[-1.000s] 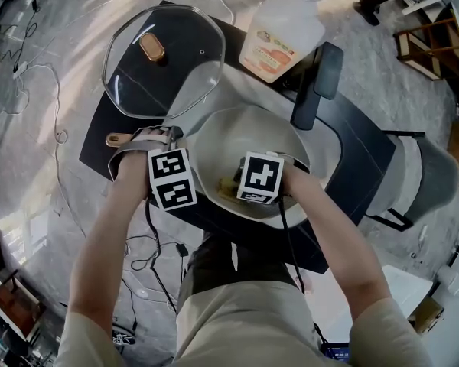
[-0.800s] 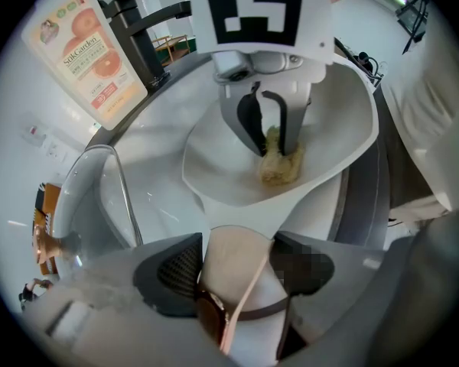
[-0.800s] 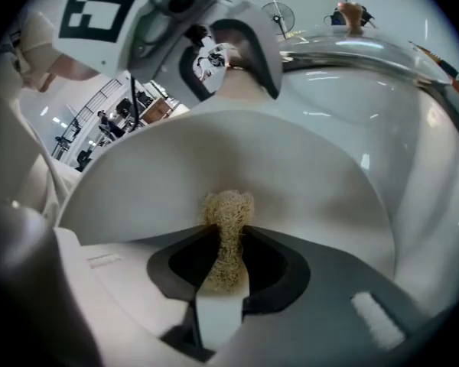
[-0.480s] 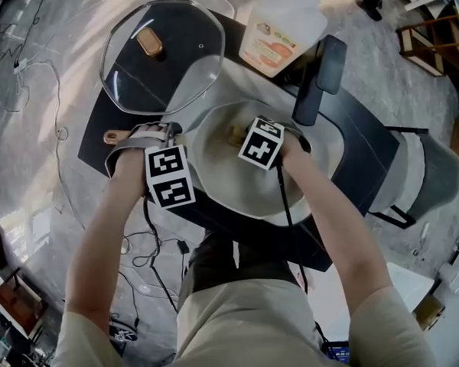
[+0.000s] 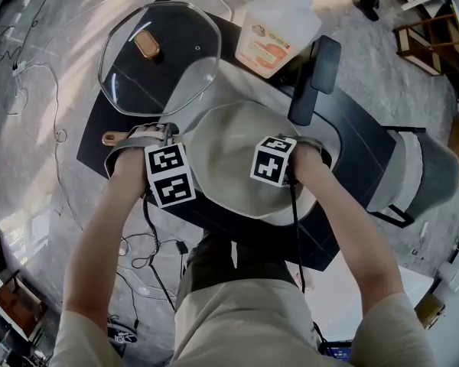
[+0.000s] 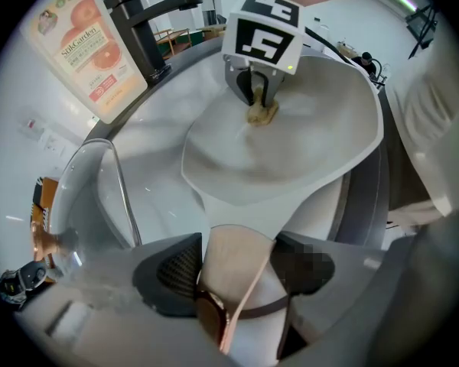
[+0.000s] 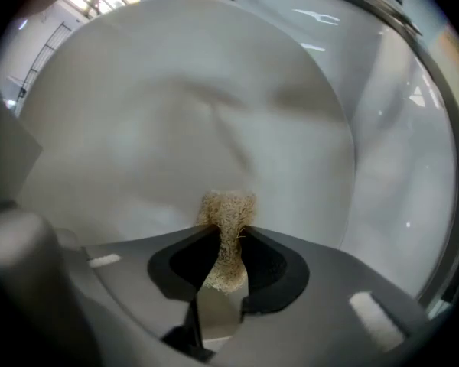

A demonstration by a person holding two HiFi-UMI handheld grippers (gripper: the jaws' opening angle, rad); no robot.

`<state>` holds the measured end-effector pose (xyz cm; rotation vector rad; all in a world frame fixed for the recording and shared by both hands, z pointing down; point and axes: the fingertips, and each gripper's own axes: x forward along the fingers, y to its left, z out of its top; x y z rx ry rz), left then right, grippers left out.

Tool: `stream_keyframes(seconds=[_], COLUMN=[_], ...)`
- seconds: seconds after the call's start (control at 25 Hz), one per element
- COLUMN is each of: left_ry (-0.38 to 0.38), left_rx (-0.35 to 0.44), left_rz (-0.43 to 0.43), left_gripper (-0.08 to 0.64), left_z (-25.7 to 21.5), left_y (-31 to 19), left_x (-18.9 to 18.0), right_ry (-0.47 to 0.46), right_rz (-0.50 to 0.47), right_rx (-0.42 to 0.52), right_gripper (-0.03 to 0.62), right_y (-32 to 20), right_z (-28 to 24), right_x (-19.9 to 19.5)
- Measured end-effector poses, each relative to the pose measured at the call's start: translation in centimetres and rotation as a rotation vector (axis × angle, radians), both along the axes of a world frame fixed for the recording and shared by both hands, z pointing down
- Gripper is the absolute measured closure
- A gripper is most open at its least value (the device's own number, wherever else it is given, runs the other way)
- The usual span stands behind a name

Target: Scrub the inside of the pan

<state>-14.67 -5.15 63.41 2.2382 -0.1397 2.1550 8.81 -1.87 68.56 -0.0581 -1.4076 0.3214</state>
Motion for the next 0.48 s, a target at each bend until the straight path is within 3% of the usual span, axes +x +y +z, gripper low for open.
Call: stream_keyframes(seconds=[0.2, 0.36, 0.48], left_ry=[0.004, 0.001, -0.001], left_rx=[0.006, 0.002, 0.004], left_rz=[0.0, -0.004, -0.004], left_gripper=[0.272, 0.269, 0.268], left_z=[0.0, 0.0, -0.1], left_y=[-0.1, -0.2, -0.2], left_x=[0.0, 0.1, 0.1], right_ry=[-0.013, -0.201, -0.331], right_rz=[-0.046, 0.046, 0.103], right_rx=[-0.207, -0.396, -0.443], right_gripper=[0.494, 0.494, 0.494], right_y=[4.2, 6.9, 7.6], right_z=[-2.8, -5.2, -5.8], right_x=[-0.5, -3.7, -6.5])
